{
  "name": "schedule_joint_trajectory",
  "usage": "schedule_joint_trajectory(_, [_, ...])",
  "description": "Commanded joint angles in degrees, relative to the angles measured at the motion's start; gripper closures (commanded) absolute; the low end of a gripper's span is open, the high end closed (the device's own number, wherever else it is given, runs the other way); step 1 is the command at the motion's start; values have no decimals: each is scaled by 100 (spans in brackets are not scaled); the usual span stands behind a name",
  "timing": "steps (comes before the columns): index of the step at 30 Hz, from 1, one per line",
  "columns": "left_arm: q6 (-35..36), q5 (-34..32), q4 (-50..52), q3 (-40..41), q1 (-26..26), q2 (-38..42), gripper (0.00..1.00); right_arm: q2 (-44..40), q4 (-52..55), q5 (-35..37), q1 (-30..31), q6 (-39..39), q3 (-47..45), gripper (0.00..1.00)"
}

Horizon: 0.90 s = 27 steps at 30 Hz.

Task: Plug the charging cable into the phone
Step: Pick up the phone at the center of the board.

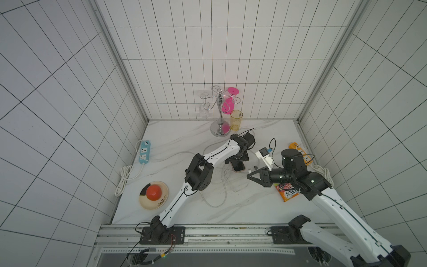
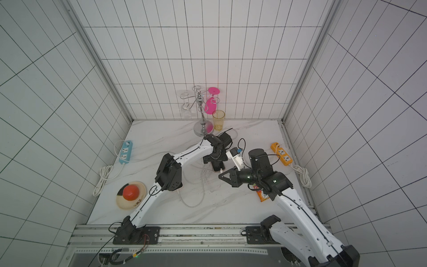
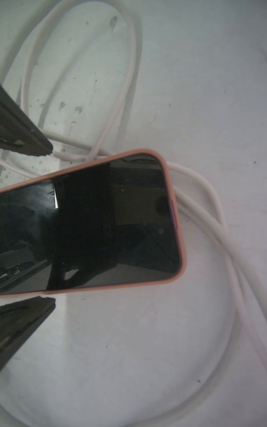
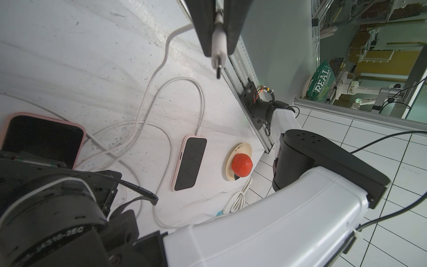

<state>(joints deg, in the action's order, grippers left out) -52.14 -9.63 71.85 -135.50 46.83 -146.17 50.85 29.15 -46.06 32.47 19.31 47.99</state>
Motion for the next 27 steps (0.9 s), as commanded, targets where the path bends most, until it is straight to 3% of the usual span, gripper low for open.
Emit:
schedule_joint_trajectory(1, [44,-171,-74,-134,36,-209,4,-5,-144,-121,-43,48,-14,100])
schedule_joint_trajectory(13, [353,-620,509,8,58,-122,13,34,-122,-129,-47,42,-10,100])
schedule_joint_trajectory(18, [802,-596,415,740,-35,456,19,5,-128,-139,-48,63,-16,100])
schedule_joint_trajectory(22, [1186,-98,87,1623,-274,1021,20,-47,-135,-124,-46,77,-48,100])
schedule_joint_trajectory(27, [1315,156,-277,2465,-533,1467,10,34,-188,-161,-43,90,-37,100])
